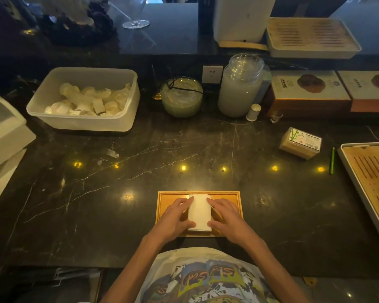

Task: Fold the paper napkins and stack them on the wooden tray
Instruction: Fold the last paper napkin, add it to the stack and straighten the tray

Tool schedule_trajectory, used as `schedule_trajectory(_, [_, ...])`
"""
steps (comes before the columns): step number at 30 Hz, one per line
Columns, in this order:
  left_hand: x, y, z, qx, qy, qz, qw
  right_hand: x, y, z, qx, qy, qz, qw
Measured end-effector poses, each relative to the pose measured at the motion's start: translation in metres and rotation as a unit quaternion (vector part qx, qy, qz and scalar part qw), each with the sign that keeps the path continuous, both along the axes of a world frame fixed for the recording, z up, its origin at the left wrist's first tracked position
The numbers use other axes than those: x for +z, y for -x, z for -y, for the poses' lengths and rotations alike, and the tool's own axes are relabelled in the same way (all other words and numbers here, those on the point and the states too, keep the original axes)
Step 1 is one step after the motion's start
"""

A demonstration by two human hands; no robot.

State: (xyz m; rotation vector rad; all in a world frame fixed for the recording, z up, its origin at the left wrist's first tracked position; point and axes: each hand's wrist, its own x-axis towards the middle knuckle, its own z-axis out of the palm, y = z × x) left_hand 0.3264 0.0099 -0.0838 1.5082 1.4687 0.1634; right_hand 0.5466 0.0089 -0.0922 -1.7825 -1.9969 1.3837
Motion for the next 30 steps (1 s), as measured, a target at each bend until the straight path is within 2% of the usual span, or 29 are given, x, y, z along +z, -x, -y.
schedule_trajectory(8, [-0.002, 0.002, 0.000, -0.006, 0.019, 0.007, 1.000, -0.009, -0.002, -0.001, 0.044, -0.034, 0.067, 0.996])
schedule_trajectory(24, [-0.006, 0.008, -0.001, -0.026, 0.057, 0.010, 0.998, -0.013, -0.007, -0.002, 0.073, -0.018, 0.086, 0.993])
schedule_trajectory(30, [-0.011, 0.007, 0.002, -0.038, 0.034, -0.013, 0.999, -0.015, -0.008, -0.002, 0.097, -0.030, 0.112, 0.989])
